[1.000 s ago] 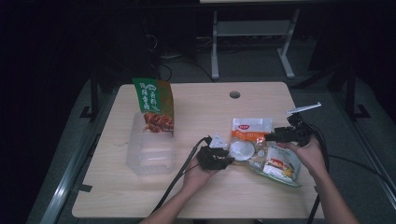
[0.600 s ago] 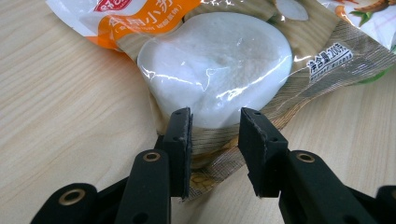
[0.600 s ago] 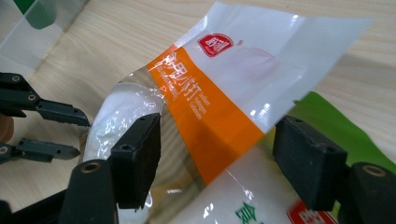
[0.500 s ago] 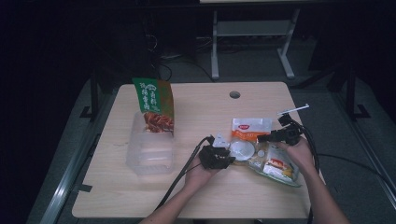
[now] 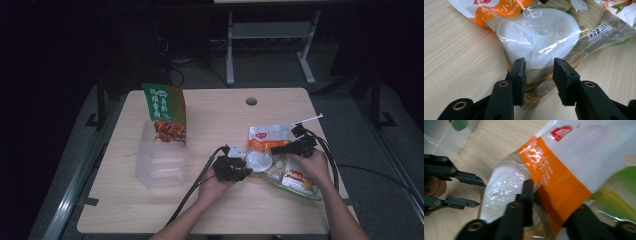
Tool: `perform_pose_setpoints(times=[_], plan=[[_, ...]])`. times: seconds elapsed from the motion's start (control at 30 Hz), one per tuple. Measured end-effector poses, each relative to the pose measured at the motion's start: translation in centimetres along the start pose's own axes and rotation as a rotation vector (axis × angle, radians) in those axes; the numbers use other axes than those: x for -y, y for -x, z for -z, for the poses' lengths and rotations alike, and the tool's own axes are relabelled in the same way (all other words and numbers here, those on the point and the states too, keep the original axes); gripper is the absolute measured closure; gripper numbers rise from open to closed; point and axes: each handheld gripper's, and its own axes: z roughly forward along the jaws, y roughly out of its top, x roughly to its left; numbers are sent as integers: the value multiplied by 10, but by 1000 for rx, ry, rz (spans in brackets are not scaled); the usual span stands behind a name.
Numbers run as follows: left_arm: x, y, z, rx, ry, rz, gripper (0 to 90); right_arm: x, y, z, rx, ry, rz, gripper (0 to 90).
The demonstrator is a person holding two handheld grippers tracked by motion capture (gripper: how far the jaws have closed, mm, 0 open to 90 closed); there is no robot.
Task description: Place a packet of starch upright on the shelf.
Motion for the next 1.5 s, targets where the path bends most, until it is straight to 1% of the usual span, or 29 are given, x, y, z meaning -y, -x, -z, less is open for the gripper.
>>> perform_pose_setpoints(times=[0.03, 0.07, 0.1, 0.13, 0.17, 0.27, 0.3, 0.33, 0.4, 0.47, 0.5, 0.53, 0.67, 0.73, 0.77, 0.8, 0.83, 0.87, 0.9, 0.93, 0.97, 1.1, 1.23, 1.3, 1.33, 1.4, 1.43, 1.47, 1.5], plan=[[0, 0, 0, 4, -2, 1, 608, 0, -2, 0, -3, 3, 16, 811], [0, 0, 0, 4, -2, 1, 599, 0, -2, 0, -3, 3, 16, 811], [0, -2, 1, 13, -6, 14, 599, -1, -4, 0, -2, 7, 20, 838], [1, -2, 2, 15, 2, 24, 577, -1, -7, 0, 0, 10, 41, 873], [0, -3, 4, 17, -1, 31, 557, -1, -9, 1, 1, 9, 49, 886], [1, -6, 7, 20, 1, 47, 461, 0, -14, 2, 0, 26, 71, 894], [1, -8, 8, 29, 0, 67, 402, 0, -18, 5, -10, 49, 84, 895], [1, -9, 9, 32, 5, 75, 375, 0, -20, 6, -12, 57, 88, 895], [1, -11, 11, 49, 16, 100, 323, 0, -27, 11, -19, 83, 123, 896], [2, -13, 12, 49, 22, 114, 265, 0, -36, 17, -33, 109, 173, 896], [1, -14, 12, 52, 28, 125, 249, 0, -39, 20, -41, 113, 188, 896], [1, -14, 12, 52, 28, 125, 239, 1, -45, 22, -48, 125, 219, 896], [2, -17, 14, 105, 60, 185, 227, 2, -59, 27, -60, 147, 302, 896], [2, -19, 13, 110, 65, 187, 231, 3, -64, 28, -78, 160, 334, 896], [3, -21, 13, 133, 71, 216, 240, 5, -67, 29, -84, 165, 351, 896], [3, -21, 13, 133, 71, 216, 250, 5, -67, 29, -84, 165, 351, 896], [3, -23, 12, 147, 75, 226, 250, 6, -68, 29, -88, 166, 360, 896], [4, -24, 11, 160, 82, 237, 286, 8, -70, 30, -97, 174, 374, 896], [4, -25, 11, 175, 83, 247, 316, 9, -70, 30, -104, 179, 374, 896], [4, -26, 10, 188, 82, 245, 349, 10, -71, 30, -113, 178, 377, 896], [5, -26, 10, 205, 96, 257, 413, 11, -71, 30, -116, 181, 381, 896], [4, -26, 12, 200, 91, 250, 468, 12, -71, 30, -119, 179, 383, 895], [3, -24, 16, 187, 120, 251, 563, 13, -71, 30, -118, 177, 390, 894], [3, -23, 19, 168, 122, 224, 603, 13, -71, 28, -118, 177, 383, 893], [3, -22, 21, 158, 130, 222, 629, 14, -71, 28, -117, 183, 384, 893], [3, -21, 24, 148, 151, 232, 686, 15, -71, 26, -121, 186, 382, 893], [3, -22, 27, 148, 162, 231, 730, 15, -71, 25, -122, 186, 379, 893], [4, -23, 28, 154, 170, 247, 769, 15, -71, 24, -123, 184, 379, 892], [4, -23, 29, 156, 168, 242, 791, 16, -71, 24, -123, 181, 375, 892]])
